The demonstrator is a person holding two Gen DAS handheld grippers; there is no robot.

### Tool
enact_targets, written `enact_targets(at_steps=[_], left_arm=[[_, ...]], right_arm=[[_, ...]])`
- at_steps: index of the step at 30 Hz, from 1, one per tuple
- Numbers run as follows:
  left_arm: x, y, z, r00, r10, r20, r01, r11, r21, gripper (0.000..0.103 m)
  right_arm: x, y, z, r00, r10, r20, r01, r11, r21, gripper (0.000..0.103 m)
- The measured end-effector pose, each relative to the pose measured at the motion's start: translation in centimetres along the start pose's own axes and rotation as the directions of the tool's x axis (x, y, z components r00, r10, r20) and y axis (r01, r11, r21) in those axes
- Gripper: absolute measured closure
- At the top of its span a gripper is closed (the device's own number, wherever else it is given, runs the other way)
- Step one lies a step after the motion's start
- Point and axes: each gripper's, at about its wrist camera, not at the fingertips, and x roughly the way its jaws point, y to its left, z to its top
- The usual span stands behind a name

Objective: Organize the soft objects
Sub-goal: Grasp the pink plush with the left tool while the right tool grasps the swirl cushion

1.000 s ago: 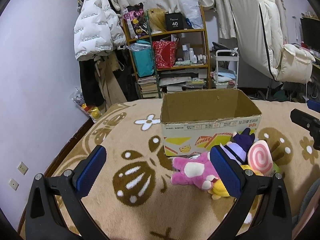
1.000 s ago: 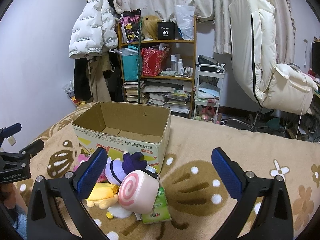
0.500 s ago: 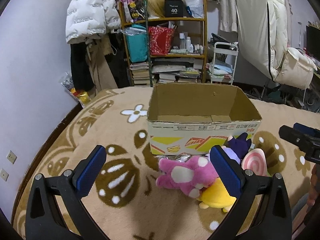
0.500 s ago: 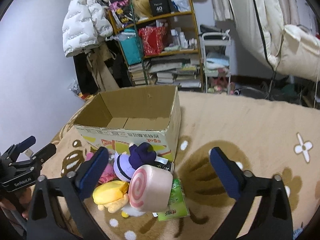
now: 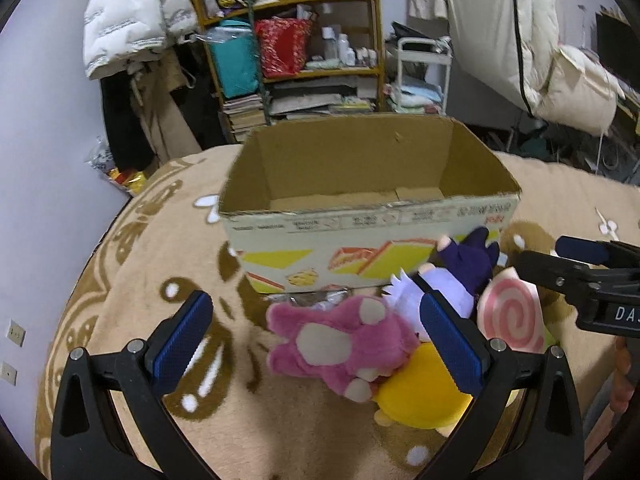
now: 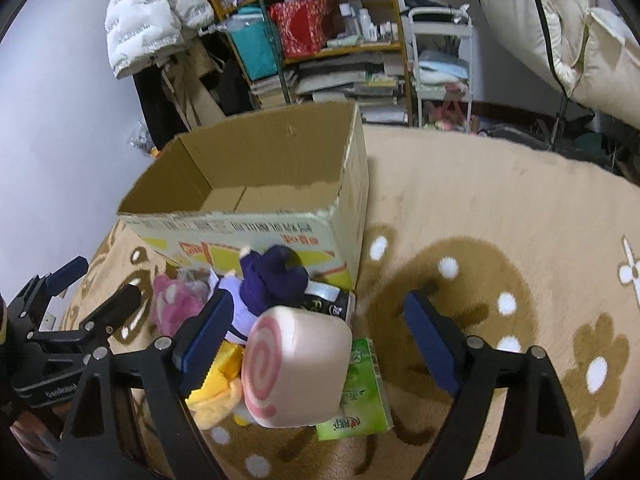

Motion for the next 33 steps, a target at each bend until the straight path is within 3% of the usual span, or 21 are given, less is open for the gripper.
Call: enact_targets(at_steps=[7, 11, 15, 23, 27, 33], left_arm=[[2.2, -1.5, -0.6, 0.998, -0.007, -0.070, 0.011, 0.998, 0.059, 0.001], [3.4, -2.0, -1.0, 0.994, -0.002, -0.110, 0.010, 0.997, 0.074, 0.001], [4.4, -2.2, -1.4, 0.989, -0.001, -0.150, 0.014, 0.996, 0.085, 0.001], [5.6, -2.0, -2.0, 0.979, -0.006, -0.205, 0.020, 0.998, 0.064, 0.001], [6.2, -1.0, -2.2, 0.965, -0.094, -0.245, 0.095, 0.995, -0.008, 0.018], [6.1, -0.3, -2.6, 0.961, -0.121, -0.247, 0.112, 0.992, -0.049, 0.025]], right_arm=[[1.7, 0.0, -0.3, 0.997, 0.029, -0.068, -0.029, 1.000, -0.004, 0.018], [2.6, 0.1, -0.7, 0.992, 0.047, -0.117, -0.048, 0.999, -0.006, 0.034], [2.9, 0.2, -0.9, 0.987, 0.088, -0.132, -0.088, 0.996, 0.006, 0.034], [3.7, 0.3, -1.2, 0.981, 0.092, -0.173, -0.090, 0.996, 0.020, 0.034], [3.7, 0.4, -1.4, 0.980, 0.097, -0.176, -0.095, 0.995, 0.017, 0.035], [3.7, 0.8, -1.6, 0.980, 0.091, -0.180, -0.094, 0.996, -0.010, 0.045]])
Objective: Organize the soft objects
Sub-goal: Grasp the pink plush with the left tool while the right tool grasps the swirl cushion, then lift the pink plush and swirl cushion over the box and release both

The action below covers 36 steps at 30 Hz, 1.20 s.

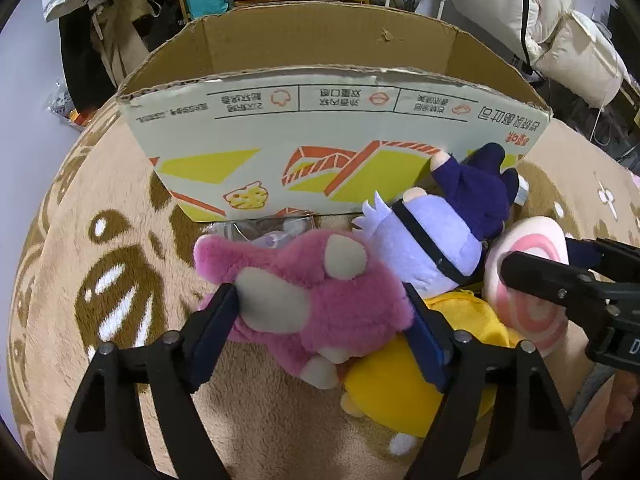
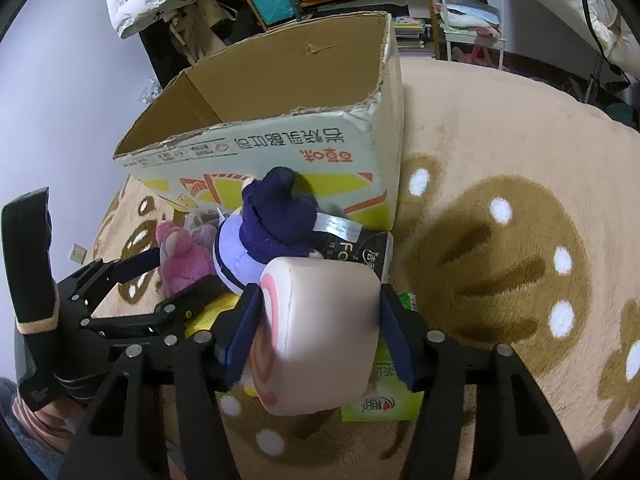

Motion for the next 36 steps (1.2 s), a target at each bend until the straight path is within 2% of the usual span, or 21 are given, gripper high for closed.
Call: enact_targets(at_steps=[10, 17, 22, 28, 32, 36], left_arm=[[-1.1, 0.4, -0.3, 0.998, 0.044, 0.042, -0.042, 0.999, -0.032, 0.030], [-3.2, 1.5, -0.3, 0.992, 0.062, 0.106, -0.055, 0.996, -0.074, 0.030], [-5.8, 1.6, -0.5, 0.978, 0.084, 0.193, -0.068, 0.994, -0.084, 0.030], [-9.5, 2.0, -0.8, 0.939, 0.112, 0.325, -0.078, 0.990, -0.115, 0.030], [-11.4, 2.0, -0.7, 0.902, 0.120, 0.416, -0.078, 0.990, -0.116, 0.030], [-12.5, 2.0, -0.2, 0.873, 0.125, 0.472, -0.085, 0.991, -0.104, 0.030]], right_arm=[[-0.7, 0.7, -0.1, 0.999, -0.032, 0.032, 0.034, 0.999, -0.039, 0.060], [-2.9, 0.7, -0.3, 0.993, -0.023, 0.113, 0.028, 0.999, -0.044, 0.062], [-4.7, 1.4, -0.6, 0.984, 0.004, 0.179, 0.009, 0.997, -0.073, 0.062], [-7.5, 2.1, -0.8, 0.949, 0.018, 0.314, 0.015, 0.995, -0.103, 0.062], [-9.1, 2.8, -0.6, 0.916, 0.031, 0.401, 0.026, 0.990, -0.135, 0.062], [-9.9, 3.5, -0.2, 0.893, 0.043, 0.448, 0.035, 0.986, -0.164, 0.062]])
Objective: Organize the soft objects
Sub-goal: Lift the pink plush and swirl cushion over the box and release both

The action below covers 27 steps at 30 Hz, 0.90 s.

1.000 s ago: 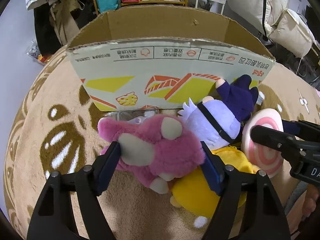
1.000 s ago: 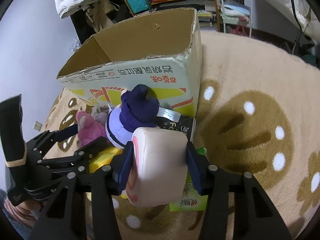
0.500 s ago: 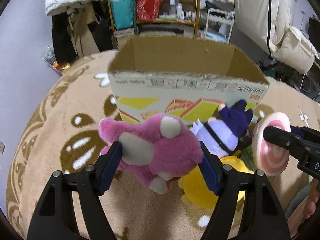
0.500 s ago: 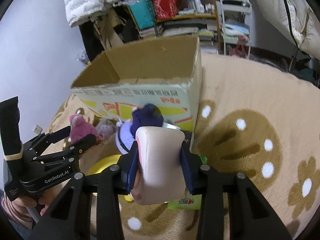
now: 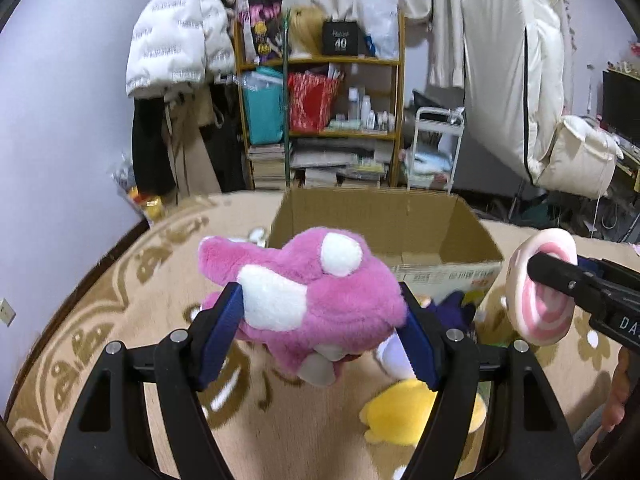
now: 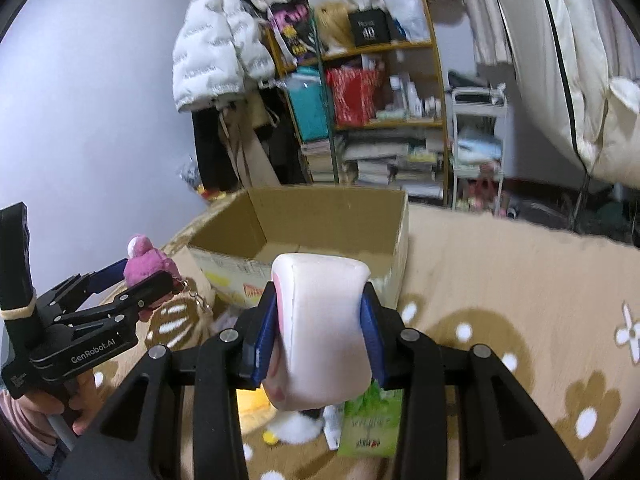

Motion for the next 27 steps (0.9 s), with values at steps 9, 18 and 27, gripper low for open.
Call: enact_targets(at_steps=[9, 18, 27], left_arm=[[-1.5, -0.4, 3.2, 0.993, 0.004, 0.118, -0.009, 0.999, 0.041, 0.029], [0.6, -0.4, 5.1, 0.992, 0.033, 0.121, -0.039, 0.998, 0.049, 0.029], [3.0, -0.8, 6.4, 0.995, 0.024, 0.097, -0.030, 0.997, 0.067, 0.029]], right_arm=[[0.2, 0.9, 1.8, 0.997, 0.024, 0.078, -0.019, 0.998, -0.060, 0.062], [2.3, 0.3, 3.8, 0.995, 0.027, 0.094, -0.022, 0.998, -0.050, 0.062], [4.6, -0.5, 5.3, 0.995, 0.008, 0.097, -0.002, 0.999, -0.055, 0.062]])
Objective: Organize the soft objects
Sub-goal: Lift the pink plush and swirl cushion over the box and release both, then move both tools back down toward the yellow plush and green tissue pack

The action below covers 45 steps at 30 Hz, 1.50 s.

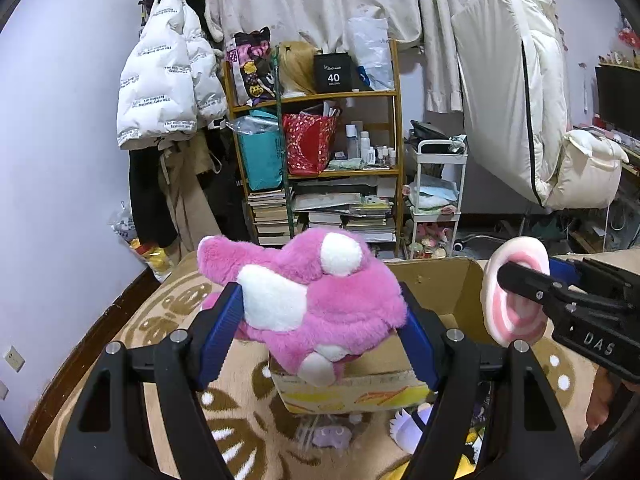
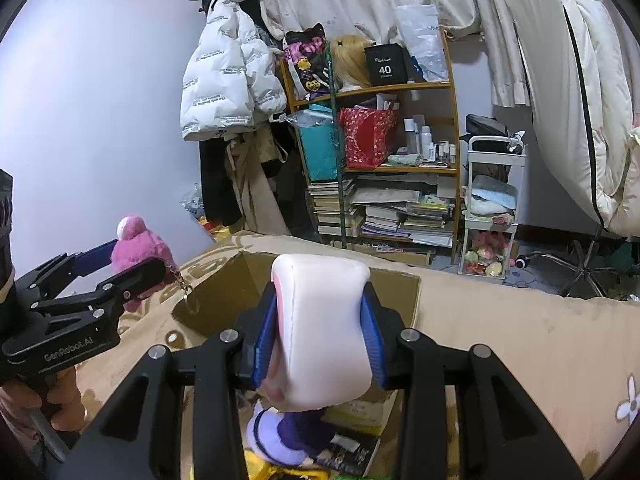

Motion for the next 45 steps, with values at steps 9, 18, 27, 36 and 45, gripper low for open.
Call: enact_targets(at_steps=[9, 18, 27, 36, 45], left_arm=[[1.9, 0.0, 0.4, 1.000, -0.008, 0.002, 0.008, 1.000, 0.017, 0.029], [4.5, -0.8, 0.2, 0.999, -0.051, -0.006, 0.051, 0.998, 0.041, 0.029], [6.0, -2.7, -0.2, 0.996, -0.089, -0.032, 0.092, 0.992, 0.087, 0.028], [7.7, -2.3, -1.1, 0.989, -0.089, -0.114, 0.096, 0.994, 0.052, 0.025], [7.6, -2.6, -1.8, 0.990, -0.062, -0.128, 0.072, 0.994, 0.078, 0.013]], right_arm=[[3.0, -0.6, -0.6, 0.999, 0.001, -0.042, -0.001, 1.000, 0.004, 0.062], [5.0, -1.3, -1.1, 0.998, 0.005, -0.056, -0.003, 1.000, 0.026, 0.060], [5.4, -1.7, -1.1, 0.998, 0.031, -0.062, -0.027, 0.998, 0.061, 0.055], [6.2, -2.0, -1.6, 0.992, 0.030, -0.119, -0.020, 0.996, 0.086, 0.050], [5.2, -2.6, -1.5, 0.994, 0.020, -0.104, -0.008, 0.992, 0.122, 0.029]])
